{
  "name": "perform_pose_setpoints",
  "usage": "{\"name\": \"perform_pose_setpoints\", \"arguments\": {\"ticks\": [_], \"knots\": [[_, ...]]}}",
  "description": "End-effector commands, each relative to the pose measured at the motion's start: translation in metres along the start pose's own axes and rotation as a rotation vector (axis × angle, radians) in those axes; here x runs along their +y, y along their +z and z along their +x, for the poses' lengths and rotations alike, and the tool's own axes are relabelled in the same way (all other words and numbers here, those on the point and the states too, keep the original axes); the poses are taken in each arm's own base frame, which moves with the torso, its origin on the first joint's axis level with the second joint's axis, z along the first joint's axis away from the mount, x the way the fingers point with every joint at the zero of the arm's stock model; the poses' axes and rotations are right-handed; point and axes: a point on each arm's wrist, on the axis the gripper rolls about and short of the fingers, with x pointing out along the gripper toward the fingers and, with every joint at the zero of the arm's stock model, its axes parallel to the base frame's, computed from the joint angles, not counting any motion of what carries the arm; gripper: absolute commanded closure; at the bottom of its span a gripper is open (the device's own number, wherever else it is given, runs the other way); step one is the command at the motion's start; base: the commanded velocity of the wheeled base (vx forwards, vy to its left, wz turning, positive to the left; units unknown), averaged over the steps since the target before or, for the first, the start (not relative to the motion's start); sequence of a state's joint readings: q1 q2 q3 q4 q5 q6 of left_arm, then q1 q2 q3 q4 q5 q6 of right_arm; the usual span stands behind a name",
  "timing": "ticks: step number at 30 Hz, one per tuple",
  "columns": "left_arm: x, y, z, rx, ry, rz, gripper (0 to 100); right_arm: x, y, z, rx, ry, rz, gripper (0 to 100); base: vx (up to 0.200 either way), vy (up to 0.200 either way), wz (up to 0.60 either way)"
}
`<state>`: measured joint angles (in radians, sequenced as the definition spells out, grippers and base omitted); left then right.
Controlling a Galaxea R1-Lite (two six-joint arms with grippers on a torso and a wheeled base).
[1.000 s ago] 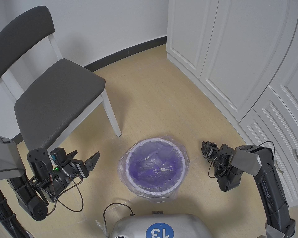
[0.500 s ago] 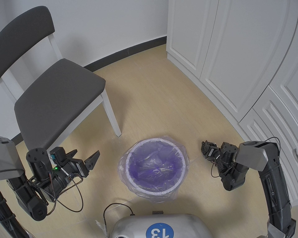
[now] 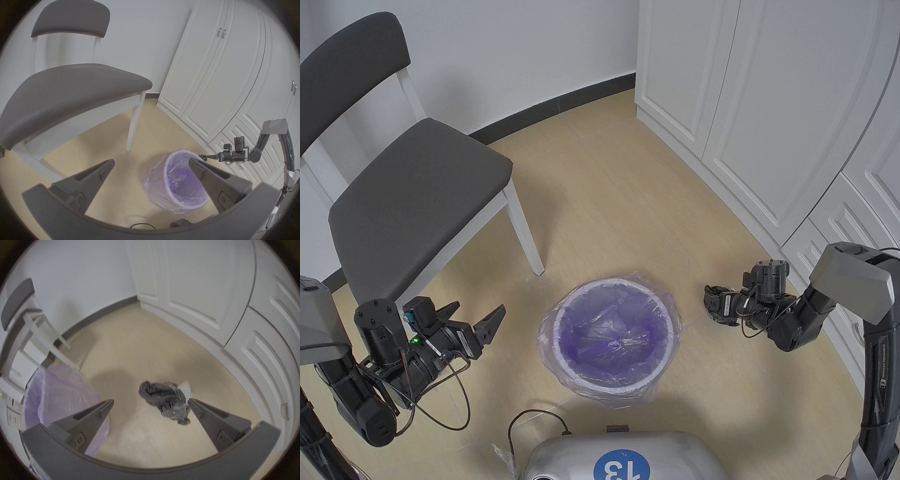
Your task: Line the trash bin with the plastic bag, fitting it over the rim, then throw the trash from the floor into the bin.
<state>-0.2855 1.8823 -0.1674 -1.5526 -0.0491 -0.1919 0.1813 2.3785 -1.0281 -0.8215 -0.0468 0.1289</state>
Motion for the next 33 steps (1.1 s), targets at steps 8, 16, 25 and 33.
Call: {"name": "perform_pose_setpoints", "arguments": {"ticks": [8, 16, 25, 33], "knots": [[-0.002, -0.007, 0.004, 0.023, -0.011, 0.002, 0, -0.016, 0.032, 0.027, 0.073, -0.002, -0.124, 0, 0.0, 0.0, 0.0], [-0.001, -0.01, 0.006, 0.034, -0.007, 0.001, 0, -0.02, 0.013, 0.048, 0.193, -0.008, -0.171, 0, 0.0, 0.0, 0.0], [-0.001, -0.01, 0.006, 0.034, -0.007, 0.003, 0, -0.021, 0.006, 0.071, 0.185, -0.016, -0.176, 0, 0.0, 0.0, 0.0], [0.0, -0.016, 0.008, 0.06, -0.002, 0.001, 0, -0.017, 0.011, 0.069, 0.16, -0.019, -0.185, 0, 0.0, 0.0, 0.0]]}}
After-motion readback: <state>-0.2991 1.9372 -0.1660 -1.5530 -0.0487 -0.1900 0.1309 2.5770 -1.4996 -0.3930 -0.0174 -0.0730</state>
